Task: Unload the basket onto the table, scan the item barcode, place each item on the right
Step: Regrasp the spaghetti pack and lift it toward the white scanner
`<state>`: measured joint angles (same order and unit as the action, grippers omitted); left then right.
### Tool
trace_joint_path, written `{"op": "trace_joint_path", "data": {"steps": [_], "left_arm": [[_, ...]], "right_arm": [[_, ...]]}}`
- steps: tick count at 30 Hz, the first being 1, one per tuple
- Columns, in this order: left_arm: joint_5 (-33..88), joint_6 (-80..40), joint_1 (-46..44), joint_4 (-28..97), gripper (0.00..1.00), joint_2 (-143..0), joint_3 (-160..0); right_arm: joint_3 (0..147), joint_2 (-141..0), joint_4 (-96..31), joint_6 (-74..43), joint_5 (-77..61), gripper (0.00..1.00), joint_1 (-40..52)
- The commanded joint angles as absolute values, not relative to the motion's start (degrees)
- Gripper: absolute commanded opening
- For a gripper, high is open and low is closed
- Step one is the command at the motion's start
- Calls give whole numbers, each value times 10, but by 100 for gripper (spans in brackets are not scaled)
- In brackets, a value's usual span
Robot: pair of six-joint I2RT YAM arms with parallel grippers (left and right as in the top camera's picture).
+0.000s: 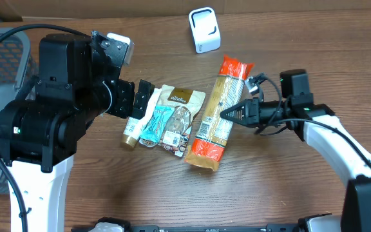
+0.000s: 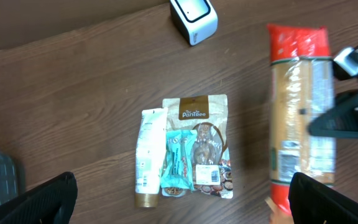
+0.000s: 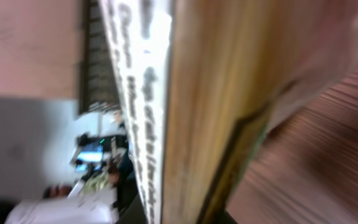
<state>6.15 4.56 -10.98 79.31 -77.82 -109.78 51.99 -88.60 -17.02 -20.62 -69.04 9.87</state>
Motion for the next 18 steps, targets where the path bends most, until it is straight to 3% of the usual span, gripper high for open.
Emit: {"op": "trace_joint_path", "data": {"steps": [1,4,10,18], "left_arm": [[58,38,-109,793,100,-783,-1096],[58,38,-109,793,100,-783,-1096],[58,38,-109,793,100,-783,-1096],[58,38,-109,793,100,-783,-1096]], "right_arm": [[534,-842,-135,-175,-863,4,96],[534,-829,-109,-199,-875,4,96],[534,-821,-116,-243,-734,4,97],[672,-824,-396,-144,-193,3,186]]}}
